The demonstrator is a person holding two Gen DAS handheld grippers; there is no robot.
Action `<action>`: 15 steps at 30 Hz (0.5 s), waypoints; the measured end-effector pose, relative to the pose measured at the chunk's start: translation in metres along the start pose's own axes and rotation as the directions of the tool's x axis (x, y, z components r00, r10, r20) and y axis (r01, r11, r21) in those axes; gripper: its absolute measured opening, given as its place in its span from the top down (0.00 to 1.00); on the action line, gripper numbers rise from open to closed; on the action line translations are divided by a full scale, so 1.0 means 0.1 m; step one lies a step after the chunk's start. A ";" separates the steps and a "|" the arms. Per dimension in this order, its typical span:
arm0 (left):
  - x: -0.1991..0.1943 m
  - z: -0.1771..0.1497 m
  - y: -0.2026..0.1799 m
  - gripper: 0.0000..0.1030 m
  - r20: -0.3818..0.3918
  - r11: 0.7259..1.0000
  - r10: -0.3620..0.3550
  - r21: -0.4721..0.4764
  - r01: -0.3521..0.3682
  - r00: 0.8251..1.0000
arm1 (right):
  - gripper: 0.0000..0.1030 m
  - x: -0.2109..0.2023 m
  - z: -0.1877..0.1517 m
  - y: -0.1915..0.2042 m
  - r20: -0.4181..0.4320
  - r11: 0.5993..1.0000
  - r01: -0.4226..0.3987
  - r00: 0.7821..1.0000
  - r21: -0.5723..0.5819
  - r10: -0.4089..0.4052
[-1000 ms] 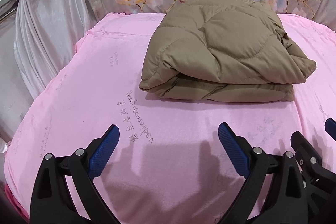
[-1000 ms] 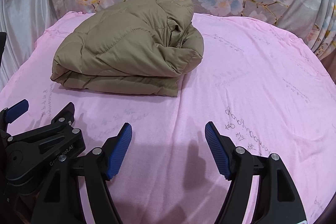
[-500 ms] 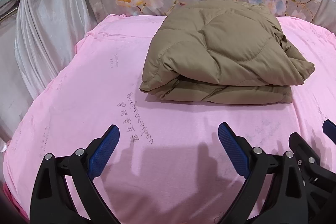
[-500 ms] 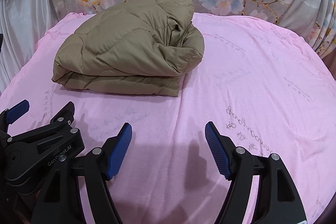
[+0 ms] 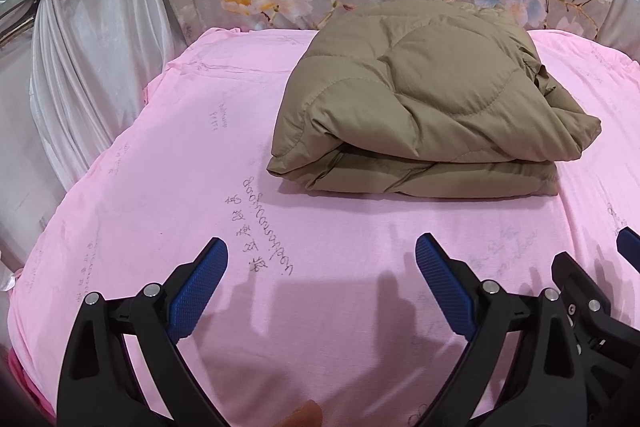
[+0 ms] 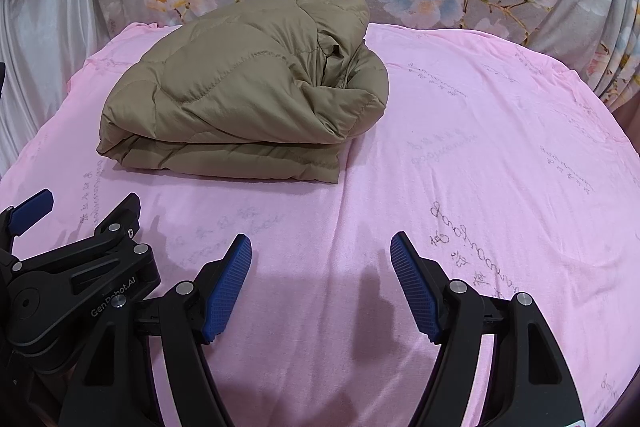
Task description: Fold large clothes
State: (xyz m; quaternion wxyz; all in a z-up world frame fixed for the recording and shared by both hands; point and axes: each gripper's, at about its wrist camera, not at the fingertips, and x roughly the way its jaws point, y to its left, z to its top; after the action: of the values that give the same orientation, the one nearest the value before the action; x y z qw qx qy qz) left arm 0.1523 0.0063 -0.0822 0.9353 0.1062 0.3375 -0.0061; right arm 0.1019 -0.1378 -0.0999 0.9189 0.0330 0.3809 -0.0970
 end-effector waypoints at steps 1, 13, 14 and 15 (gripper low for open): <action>0.00 0.00 0.00 0.10 0.000 1.000 0.000 0.001 0.000 1.000 | 0.32 0.00 0.00 0.00 0.000 1.000 0.000 1.000 0.000 0.000; 0.03 -0.01 0.01 0.10 -0.015 1.000 -0.004 -0.002 0.004 1.000 | 0.32 -0.02 -0.02 -0.02 0.001 1.000 0.011 1.000 -0.004 -0.011; 0.03 -0.01 0.01 0.10 -0.015 1.000 -0.003 -0.002 0.003 1.000 | 0.32 -0.02 -0.02 -0.01 0.001 1.000 0.011 1.000 -0.003 -0.011; 0.03 -0.01 0.02 0.10 -0.015 1.000 -0.003 -0.001 0.003 1.000 | 0.32 -0.02 -0.02 -0.02 0.001 1.000 0.012 1.000 -0.003 -0.012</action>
State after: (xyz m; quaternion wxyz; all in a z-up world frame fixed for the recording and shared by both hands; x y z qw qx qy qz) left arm 0.1537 0.0082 -0.0847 0.9328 0.1054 0.3444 -0.0067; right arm 0.0981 -0.1394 -0.0999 0.9186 0.0292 0.3807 -0.1018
